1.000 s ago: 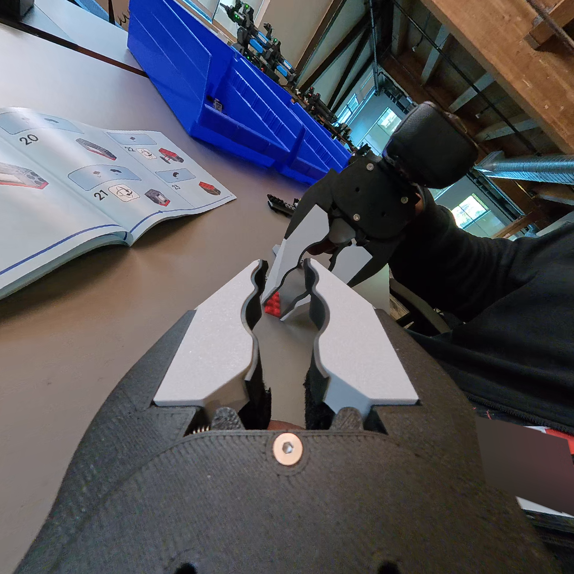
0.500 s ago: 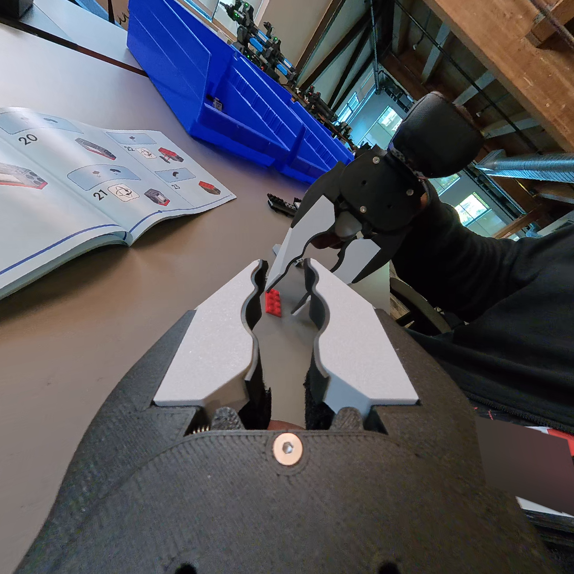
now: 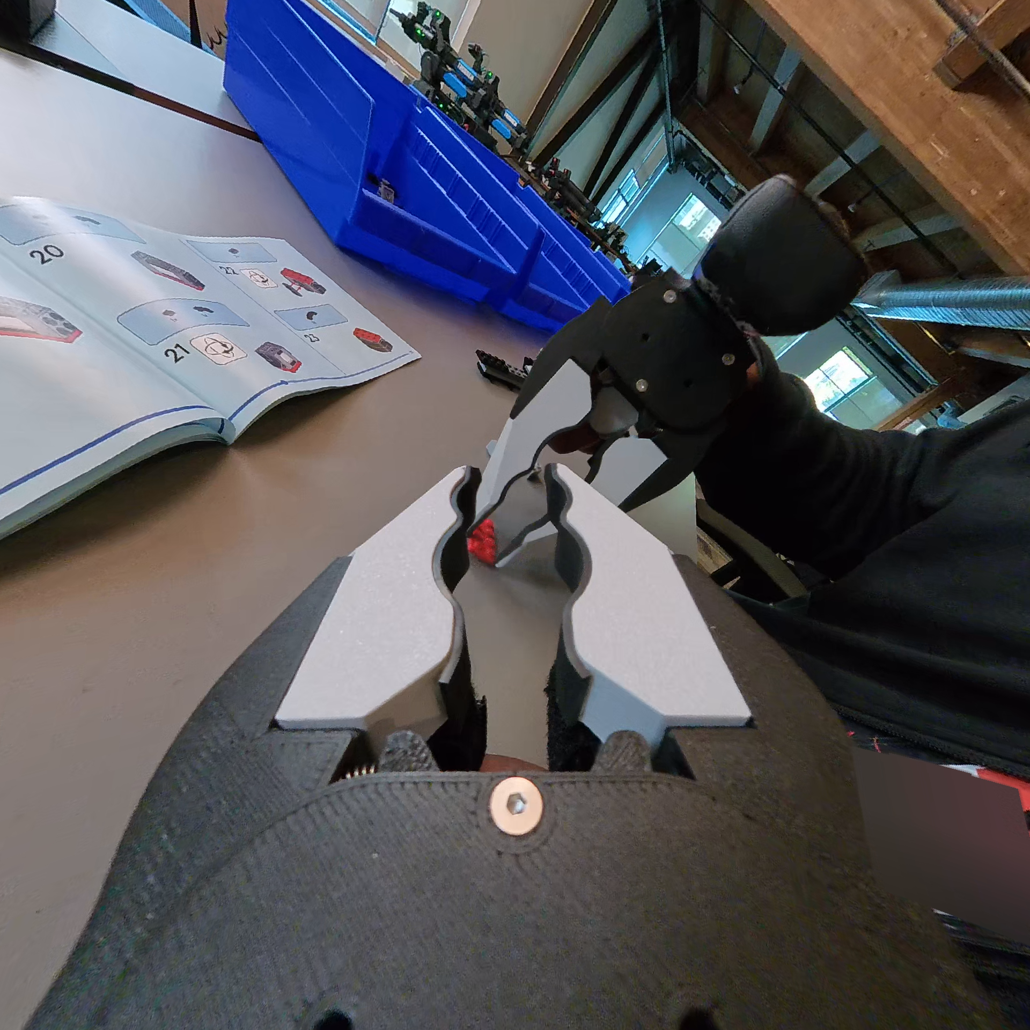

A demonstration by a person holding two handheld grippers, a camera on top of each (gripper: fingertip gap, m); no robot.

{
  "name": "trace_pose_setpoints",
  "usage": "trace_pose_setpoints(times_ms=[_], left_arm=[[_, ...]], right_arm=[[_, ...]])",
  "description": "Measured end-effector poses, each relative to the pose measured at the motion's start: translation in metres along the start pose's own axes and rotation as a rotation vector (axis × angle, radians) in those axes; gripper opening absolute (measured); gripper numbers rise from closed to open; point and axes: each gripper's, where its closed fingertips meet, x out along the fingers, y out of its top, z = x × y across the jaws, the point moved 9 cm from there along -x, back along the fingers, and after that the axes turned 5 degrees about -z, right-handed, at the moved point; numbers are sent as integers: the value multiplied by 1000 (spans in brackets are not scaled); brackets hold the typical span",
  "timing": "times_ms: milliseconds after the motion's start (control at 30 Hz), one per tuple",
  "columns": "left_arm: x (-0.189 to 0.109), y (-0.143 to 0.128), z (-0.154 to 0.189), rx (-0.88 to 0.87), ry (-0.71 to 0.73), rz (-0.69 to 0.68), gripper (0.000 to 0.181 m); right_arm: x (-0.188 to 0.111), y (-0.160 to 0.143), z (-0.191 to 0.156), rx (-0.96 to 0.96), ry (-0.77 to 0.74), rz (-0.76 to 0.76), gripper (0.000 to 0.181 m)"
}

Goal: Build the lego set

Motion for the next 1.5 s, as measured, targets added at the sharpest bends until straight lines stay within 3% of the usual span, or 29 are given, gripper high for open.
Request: trace_pose_setpoints(times_ms=[233,333,867,1500], left_arm=[[-6,2,-1,-9,-20,47,25],[-5,2,0,-2,-18,39,25],[7,-3,2,-105,-48,-36,25],[7,-3,2,-116,-64,-38,24]], right_arm=[[-29,7,2,277,-92,445,19],[-35,3,-1,371,-80,562,18],[-32,16,-20,120,-280,424,19],[-29,26,-25,68,-297,414,18]])
